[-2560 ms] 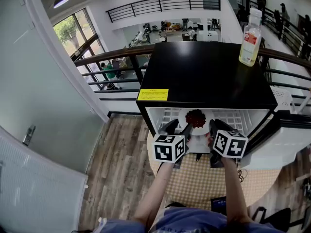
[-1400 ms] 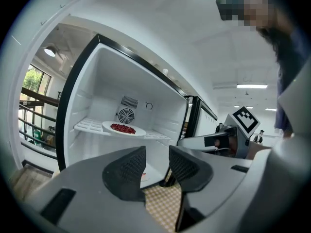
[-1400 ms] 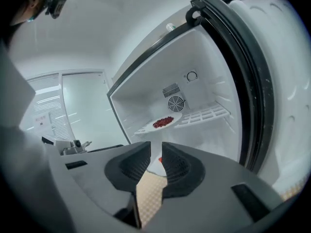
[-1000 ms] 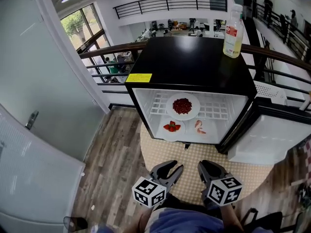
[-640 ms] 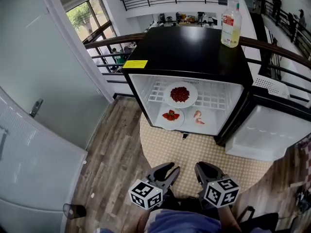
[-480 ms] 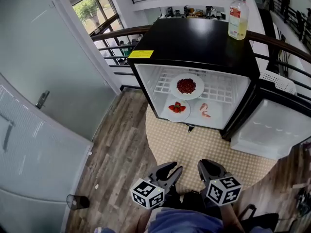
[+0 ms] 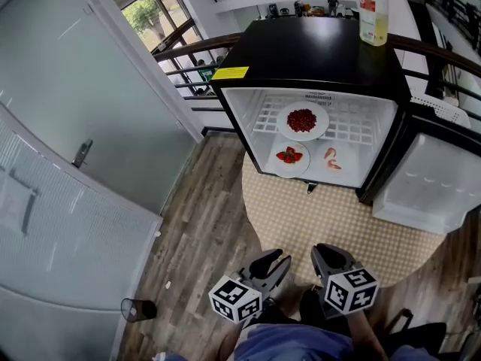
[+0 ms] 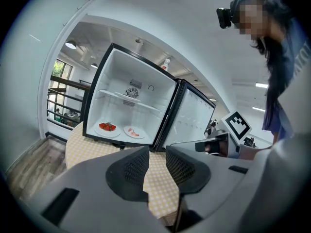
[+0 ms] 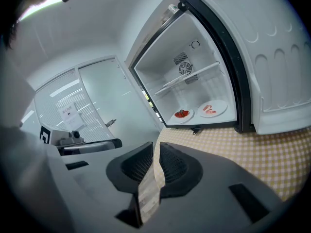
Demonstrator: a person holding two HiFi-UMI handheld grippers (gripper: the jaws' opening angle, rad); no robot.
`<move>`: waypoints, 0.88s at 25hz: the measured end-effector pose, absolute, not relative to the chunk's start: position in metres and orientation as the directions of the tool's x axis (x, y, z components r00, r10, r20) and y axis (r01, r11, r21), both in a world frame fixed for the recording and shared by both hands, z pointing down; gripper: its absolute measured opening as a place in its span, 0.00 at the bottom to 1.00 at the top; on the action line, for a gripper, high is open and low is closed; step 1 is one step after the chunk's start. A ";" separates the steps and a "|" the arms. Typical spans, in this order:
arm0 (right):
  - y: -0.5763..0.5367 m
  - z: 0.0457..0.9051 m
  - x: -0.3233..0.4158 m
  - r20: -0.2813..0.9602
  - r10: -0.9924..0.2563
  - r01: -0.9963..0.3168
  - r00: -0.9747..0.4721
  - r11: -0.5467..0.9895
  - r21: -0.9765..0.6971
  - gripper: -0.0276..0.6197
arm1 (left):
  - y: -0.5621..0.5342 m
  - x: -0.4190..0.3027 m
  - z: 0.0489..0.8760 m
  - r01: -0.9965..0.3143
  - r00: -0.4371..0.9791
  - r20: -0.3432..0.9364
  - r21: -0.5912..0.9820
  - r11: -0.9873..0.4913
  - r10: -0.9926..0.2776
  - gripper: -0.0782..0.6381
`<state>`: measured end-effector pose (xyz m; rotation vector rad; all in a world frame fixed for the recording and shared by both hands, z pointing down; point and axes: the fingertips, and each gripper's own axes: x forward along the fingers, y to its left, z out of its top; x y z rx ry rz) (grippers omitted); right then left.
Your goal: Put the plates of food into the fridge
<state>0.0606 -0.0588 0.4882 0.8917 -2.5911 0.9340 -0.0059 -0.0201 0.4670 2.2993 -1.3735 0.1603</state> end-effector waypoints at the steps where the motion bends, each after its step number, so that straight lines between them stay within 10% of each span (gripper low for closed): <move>1: -0.057 0.488 0.060 0.413 -0.473 -0.628 -0.778 0.600 -0.495 0.13 | -0.019 -0.008 0.465 -0.857 0.501 0.322 0.316 -0.408 -0.803 0.27; 22: 0.096 0.497 -0.028 0.447 -0.586 -0.734 -0.675 0.473 -0.488 0.13 | 0.127 -0.109 0.479 -0.764 0.644 0.302 0.291 -0.576 -0.703 0.27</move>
